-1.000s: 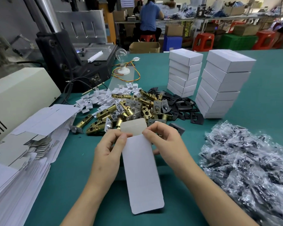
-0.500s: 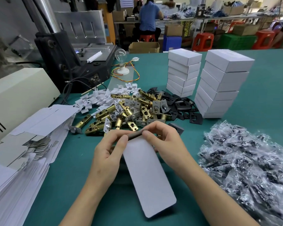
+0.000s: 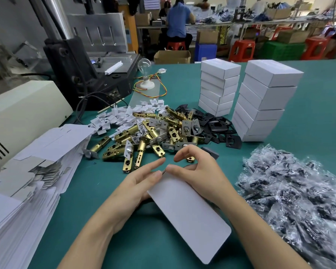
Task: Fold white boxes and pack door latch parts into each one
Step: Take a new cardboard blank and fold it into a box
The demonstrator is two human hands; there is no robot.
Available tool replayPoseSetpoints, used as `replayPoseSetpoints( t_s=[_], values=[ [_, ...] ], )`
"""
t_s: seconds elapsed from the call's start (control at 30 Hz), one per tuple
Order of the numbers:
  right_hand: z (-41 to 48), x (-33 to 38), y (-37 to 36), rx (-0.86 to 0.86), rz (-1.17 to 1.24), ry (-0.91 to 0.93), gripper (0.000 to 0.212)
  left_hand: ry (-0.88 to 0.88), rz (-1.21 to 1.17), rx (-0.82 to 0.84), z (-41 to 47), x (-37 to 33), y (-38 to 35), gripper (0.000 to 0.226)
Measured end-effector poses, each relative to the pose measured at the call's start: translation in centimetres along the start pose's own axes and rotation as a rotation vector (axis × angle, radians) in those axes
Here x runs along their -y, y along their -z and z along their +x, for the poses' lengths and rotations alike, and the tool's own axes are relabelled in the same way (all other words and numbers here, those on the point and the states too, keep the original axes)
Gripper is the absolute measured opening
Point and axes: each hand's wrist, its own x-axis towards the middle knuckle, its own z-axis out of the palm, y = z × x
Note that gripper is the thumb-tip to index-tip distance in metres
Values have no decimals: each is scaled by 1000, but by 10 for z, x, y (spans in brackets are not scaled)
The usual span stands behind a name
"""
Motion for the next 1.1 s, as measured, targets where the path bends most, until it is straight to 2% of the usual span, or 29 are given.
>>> replayPoseSetpoints(
  t_s=[0.07, 0.17, 0.27, 0.43, 0.53, 0.6, 0.73, 1.1],
  values=[
    [0, 0, 3, -1, -11, -17, 31, 1, 1, 17, 0, 0, 1, 52],
    [-1, 5, 7, 89, -26, -53, 31, -16, 38, 16, 2, 2, 2, 45],
    [-4, 13, 9, 189, -85, -39, 41, -66, 45, -86, 2, 2, 1, 32],
    [-15, 20, -3, 151, -719, 155, 91, -172, 17, -314, 6, 4, -1, 34],
    [-22, 18, -23, 127, -895, 244, 119, -200, 20, -363, 4, 4, -1, 35],
    [-23, 17, -30, 97, -924, 266, 115, -189, 22, -362, 4, 3, 0, 38],
    [-21, 17, -20, 100, -900, 316, 92, -146, -19, -325, 4, -3, 2, 36],
    [-15, 15, -5, 167, -830, 319, 94, -158, -2, -267, 0, -5, -4, 41]
  ],
)
